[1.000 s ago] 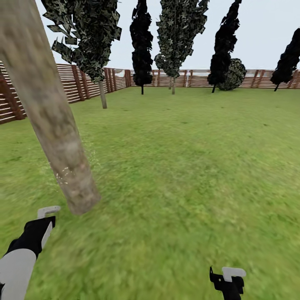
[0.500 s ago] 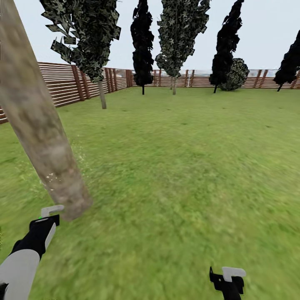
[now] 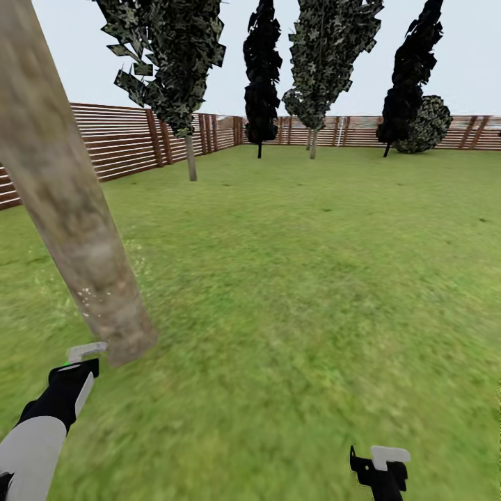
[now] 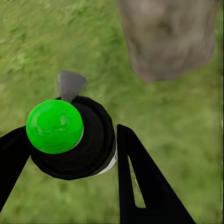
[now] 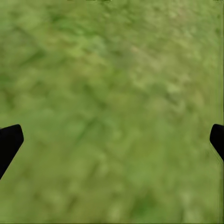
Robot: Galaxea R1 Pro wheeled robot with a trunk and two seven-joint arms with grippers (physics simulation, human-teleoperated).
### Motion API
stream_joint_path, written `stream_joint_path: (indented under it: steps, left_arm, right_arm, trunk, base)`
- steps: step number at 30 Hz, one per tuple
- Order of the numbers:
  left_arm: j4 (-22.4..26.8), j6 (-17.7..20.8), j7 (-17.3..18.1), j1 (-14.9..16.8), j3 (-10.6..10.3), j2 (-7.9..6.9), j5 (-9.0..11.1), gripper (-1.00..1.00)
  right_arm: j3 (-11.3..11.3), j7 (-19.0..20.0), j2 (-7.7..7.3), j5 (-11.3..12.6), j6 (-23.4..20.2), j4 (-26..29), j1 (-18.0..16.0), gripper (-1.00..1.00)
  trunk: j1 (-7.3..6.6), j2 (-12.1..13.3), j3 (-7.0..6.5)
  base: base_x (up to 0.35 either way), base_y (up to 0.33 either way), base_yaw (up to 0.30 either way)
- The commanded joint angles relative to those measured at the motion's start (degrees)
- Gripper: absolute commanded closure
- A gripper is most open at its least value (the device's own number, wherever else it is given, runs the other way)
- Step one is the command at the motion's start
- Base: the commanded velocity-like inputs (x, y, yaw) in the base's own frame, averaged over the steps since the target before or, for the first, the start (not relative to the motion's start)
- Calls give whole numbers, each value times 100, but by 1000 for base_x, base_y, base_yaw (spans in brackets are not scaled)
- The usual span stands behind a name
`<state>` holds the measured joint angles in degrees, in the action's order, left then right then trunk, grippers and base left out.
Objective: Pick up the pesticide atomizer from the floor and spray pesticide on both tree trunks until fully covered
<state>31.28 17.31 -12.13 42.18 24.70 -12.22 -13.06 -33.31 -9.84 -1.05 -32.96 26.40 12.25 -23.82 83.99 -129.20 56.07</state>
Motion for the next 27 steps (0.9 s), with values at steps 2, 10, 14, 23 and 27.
stream_joint_path:
  steps: [2, 10, 14, 23, 27]
  left_arm:
    - [1, 0, -8, 0, 0, 0, -3, 100]
    - [-12, 82, 30, 0, -9, -47, -21, 100]
    - [-197, 303, 71, 0, -67, -61, -36, 100]
    - [-203, 329, 46, 0, -71, -18, -52, 100]
    - [-202, 311, 43, 0, -69, -11, -48, 100]
  right_arm:
    - [0, 0, 0, 0, 4, -3, 0, -100]
    - [0, 0, 0, 0, 6, -2, 0, -100]
    - [0, 0, 0, 0, 3, 0, 0, -100]
    - [0, 0, 0, 0, 5, 5, 0, -100]
    - [0, 0, 0, 1, 6, 5, 0, -100]
  trunk:
    - [0, 0, 0]
    - [0, 0, 0]
    - [0, 0, 0]
    - [0, 0, 0]
    - [0, 0, 0]
  base:
    - [150, -251, 0]
    - [148, -249, 209]
    - [219, -216, 276]
    - [261, -153, 47]
    - [335, -5, 15]
